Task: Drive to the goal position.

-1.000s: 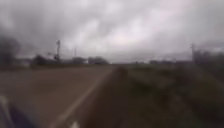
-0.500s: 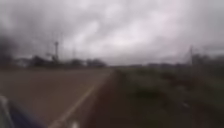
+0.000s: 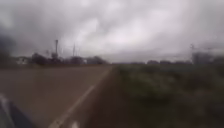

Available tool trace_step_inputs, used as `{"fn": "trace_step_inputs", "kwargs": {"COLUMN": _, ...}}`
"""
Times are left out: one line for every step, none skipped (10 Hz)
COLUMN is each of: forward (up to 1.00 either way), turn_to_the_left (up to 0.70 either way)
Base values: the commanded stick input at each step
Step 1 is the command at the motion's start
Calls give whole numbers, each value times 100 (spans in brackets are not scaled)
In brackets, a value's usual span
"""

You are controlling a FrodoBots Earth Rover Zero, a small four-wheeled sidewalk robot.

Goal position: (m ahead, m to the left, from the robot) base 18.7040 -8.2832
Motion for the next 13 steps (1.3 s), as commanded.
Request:
{"fn": "trace_step_inputs", "kwargs": {"forward": 70, "turn_to_the_left": 0}}
{"fn": "trace_step_inputs", "kwargs": {"forward": 70, "turn_to_the_left": -35}}
{"fn": "trace_step_inputs", "kwargs": {"forward": 70, "turn_to_the_left": -19}}
{"fn": "trace_step_inputs", "kwargs": {"forward": 70, "turn_to_the_left": 0}}
{"fn": "trace_step_inputs", "kwargs": {"forward": 70, "turn_to_the_left": 0}}
{"fn": "trace_step_inputs", "kwargs": {"forward": 70, "turn_to_the_left": 0}}
{"fn": "trace_step_inputs", "kwargs": {"forward": 70, "turn_to_the_left": 0}}
{"fn": "trace_step_inputs", "kwargs": {"forward": 70, "turn_to_the_left": 0}}
{"fn": "trace_step_inputs", "kwargs": {"forward": 70, "turn_to_the_left": 0}}
{"fn": "trace_step_inputs", "kwargs": {"forward": 70, "turn_to_the_left": 0}}
{"fn": "trace_step_inputs", "kwargs": {"forward": 70, "turn_to_the_left": 0}}
{"fn": "trace_step_inputs", "kwargs": {"forward": 70, "turn_to_the_left": 0}}
{"fn": "trace_step_inputs", "kwargs": {"forward": 70, "turn_to_the_left": 0}}
